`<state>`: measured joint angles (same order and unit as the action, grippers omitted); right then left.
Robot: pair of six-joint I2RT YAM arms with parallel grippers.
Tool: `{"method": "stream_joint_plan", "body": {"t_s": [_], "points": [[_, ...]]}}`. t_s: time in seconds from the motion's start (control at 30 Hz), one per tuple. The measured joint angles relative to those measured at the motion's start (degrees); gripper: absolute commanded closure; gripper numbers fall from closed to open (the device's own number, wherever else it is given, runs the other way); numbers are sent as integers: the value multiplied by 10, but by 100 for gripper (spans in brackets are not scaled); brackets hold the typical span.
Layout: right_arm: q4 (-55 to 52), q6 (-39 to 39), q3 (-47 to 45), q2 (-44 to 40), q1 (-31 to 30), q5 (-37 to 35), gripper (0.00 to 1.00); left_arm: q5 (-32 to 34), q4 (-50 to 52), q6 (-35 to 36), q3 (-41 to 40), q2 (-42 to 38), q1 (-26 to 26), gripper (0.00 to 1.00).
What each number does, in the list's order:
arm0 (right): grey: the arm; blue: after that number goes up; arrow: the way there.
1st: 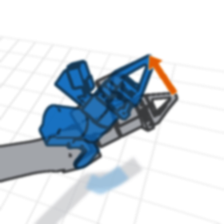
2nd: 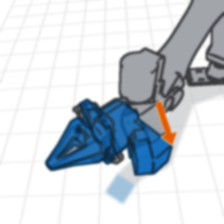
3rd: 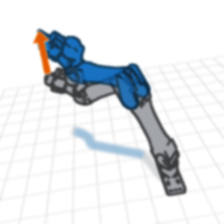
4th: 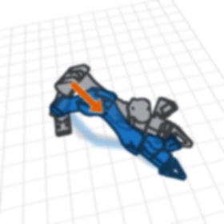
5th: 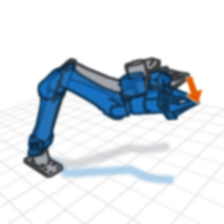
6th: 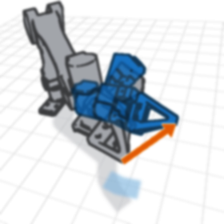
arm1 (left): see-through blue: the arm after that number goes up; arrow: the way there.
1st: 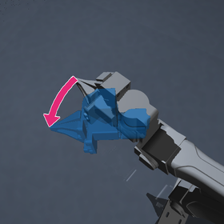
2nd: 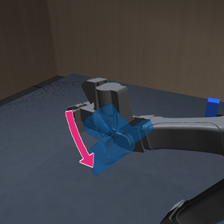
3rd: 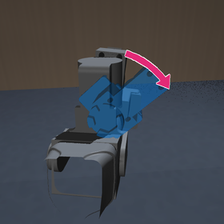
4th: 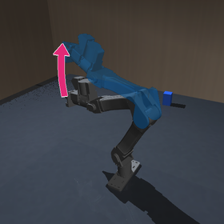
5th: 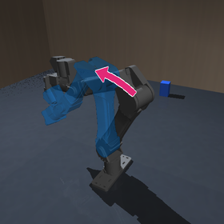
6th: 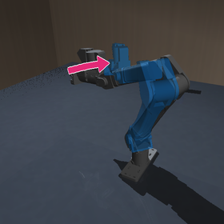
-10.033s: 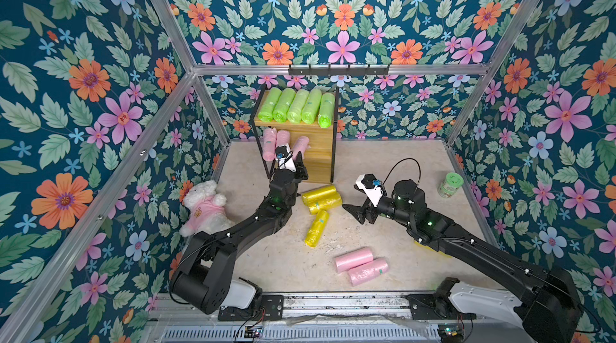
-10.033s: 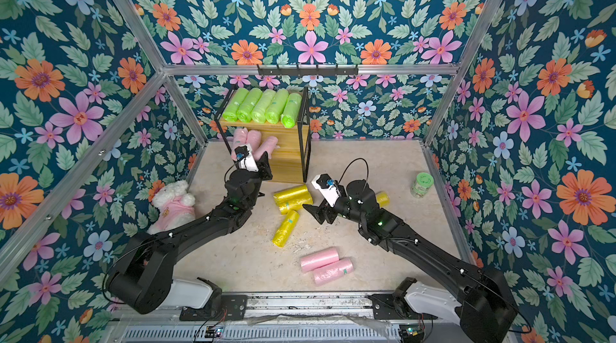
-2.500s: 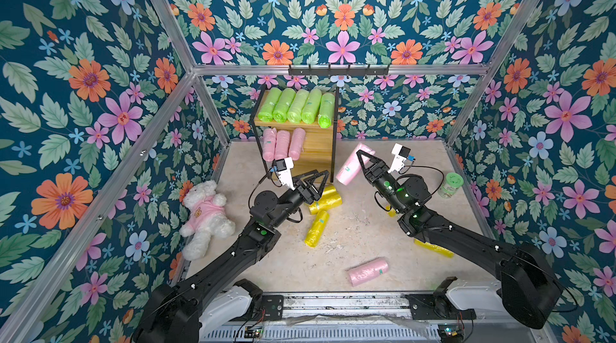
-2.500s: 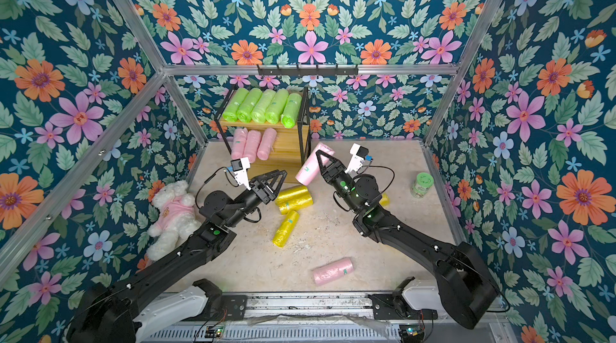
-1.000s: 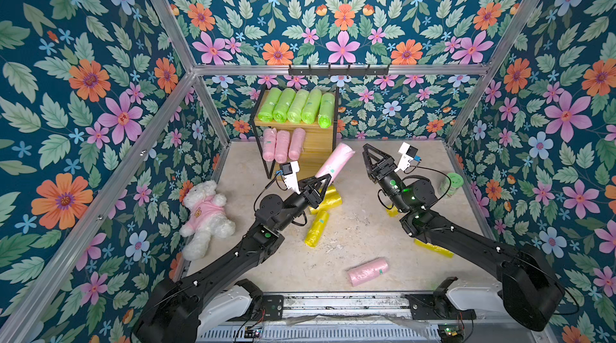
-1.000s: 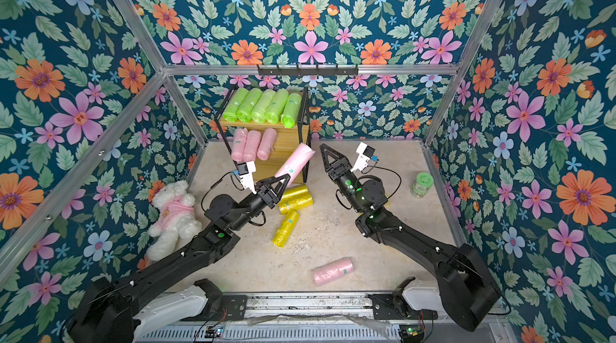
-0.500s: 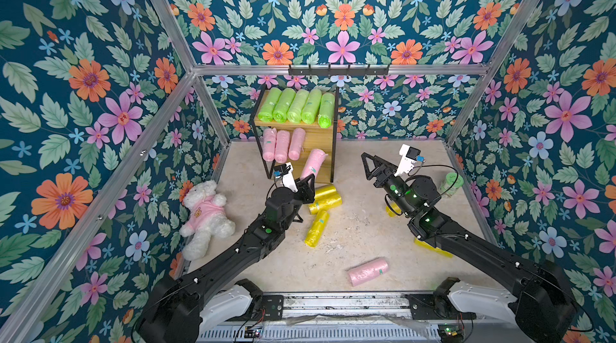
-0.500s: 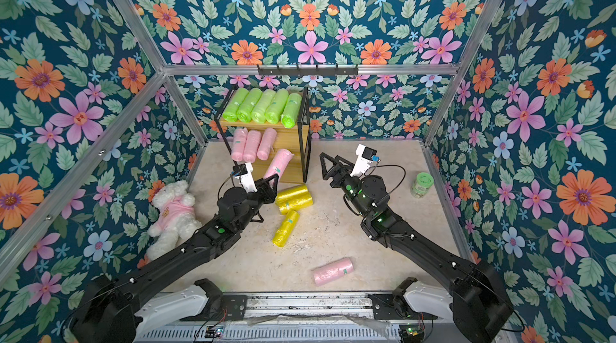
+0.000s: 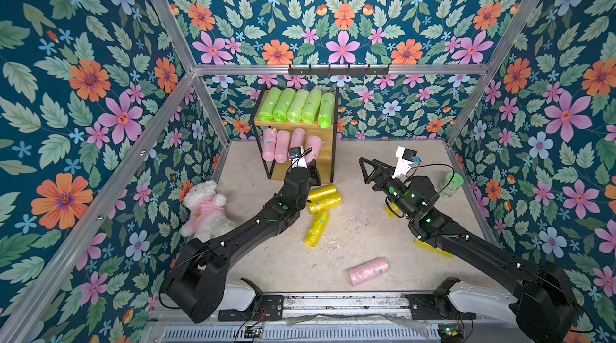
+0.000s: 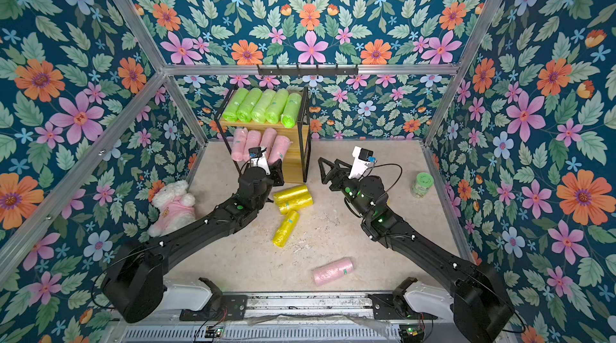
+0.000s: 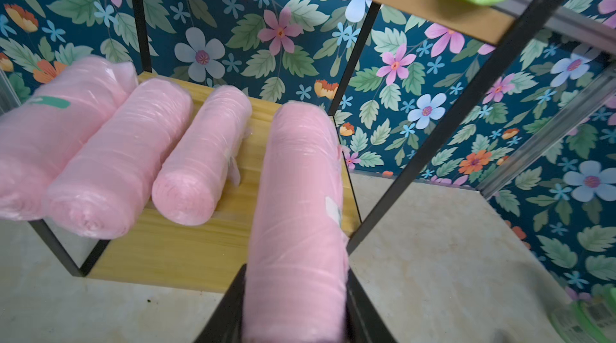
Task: Sort the rolls of trash bags by color and place them on the shelf
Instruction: Pick up the roll of trash bags from the center of the board, then place the roll of trash bags on the shelf.
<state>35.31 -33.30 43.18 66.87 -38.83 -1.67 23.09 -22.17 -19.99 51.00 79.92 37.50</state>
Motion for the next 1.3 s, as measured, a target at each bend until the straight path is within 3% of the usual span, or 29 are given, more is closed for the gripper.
{"method": "stream_joint_plan", "body": {"t_s": [0.6,1.13,1.3], "points": [[-8,-1,-2,1,3,23,13,80,8,85,119,150,-9,62],[-10,-1,-4,6,4,32,13,100,11,124,145,192,-34,54],[-10,-1,-5,6,4,32,13,97,11,124,148,197,-40,47]]}}
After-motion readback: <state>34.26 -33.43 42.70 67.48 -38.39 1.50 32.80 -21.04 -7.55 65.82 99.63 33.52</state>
